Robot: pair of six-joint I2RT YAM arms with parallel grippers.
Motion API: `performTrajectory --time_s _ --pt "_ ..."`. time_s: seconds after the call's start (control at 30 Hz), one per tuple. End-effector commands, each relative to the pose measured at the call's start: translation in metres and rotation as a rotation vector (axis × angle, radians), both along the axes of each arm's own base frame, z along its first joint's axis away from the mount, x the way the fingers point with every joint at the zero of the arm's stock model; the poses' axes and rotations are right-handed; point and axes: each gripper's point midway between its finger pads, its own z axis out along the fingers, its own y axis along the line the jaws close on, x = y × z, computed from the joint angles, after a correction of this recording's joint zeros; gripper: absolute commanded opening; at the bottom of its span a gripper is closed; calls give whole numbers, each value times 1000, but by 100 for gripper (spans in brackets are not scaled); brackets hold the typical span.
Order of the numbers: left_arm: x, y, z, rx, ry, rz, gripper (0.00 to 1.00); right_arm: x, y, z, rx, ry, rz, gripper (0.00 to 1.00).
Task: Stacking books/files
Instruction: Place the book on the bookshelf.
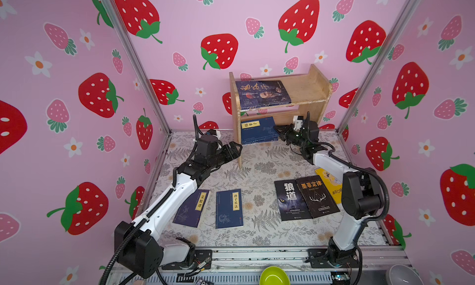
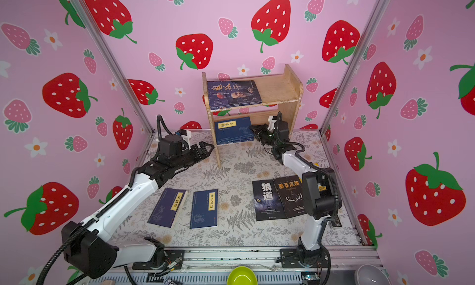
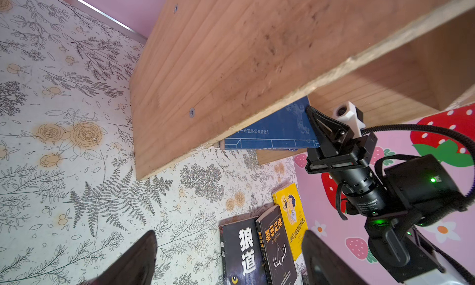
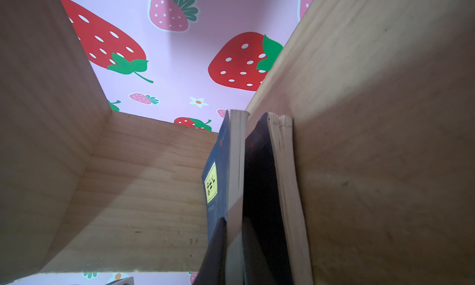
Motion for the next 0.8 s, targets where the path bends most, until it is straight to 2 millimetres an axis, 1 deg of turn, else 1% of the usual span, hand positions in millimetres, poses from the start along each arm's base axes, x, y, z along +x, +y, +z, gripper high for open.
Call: performTrajectory --time_s 0.0,0.2,0.27,0.43,0.47,0.5,0.57,0.67,0.77 --pt "4 0 7 -7 -26 5 89 3 5 7 -3 -24 0 8" --pt "5 1 5 -4 -21 9 89 0 12 8 -38 -33 11 8" --pt "5 0 5 -6 -20 8 89 -1 14 8 -48 -38 18 10" --pt "3 1 8 -5 -26 9 89 1 11 12 -115 -58 5 24" --pt "2 2 8 -3 -28 10 89 1 11 13 -127 -64 0 30" --pt "2 3 8 -2 -30 12 89 1 9 13 -140 -66 -8 33" --pt "1 3 10 3 -34 9 89 1 8 16 -155 -82 -10 34" --pt "2 3 12 5 -40 7 89 0 7 16 -191 -93 -15 41" --pt "3 1 11 1 -38 0 89 1 4 19 -241 -113 -28 46"
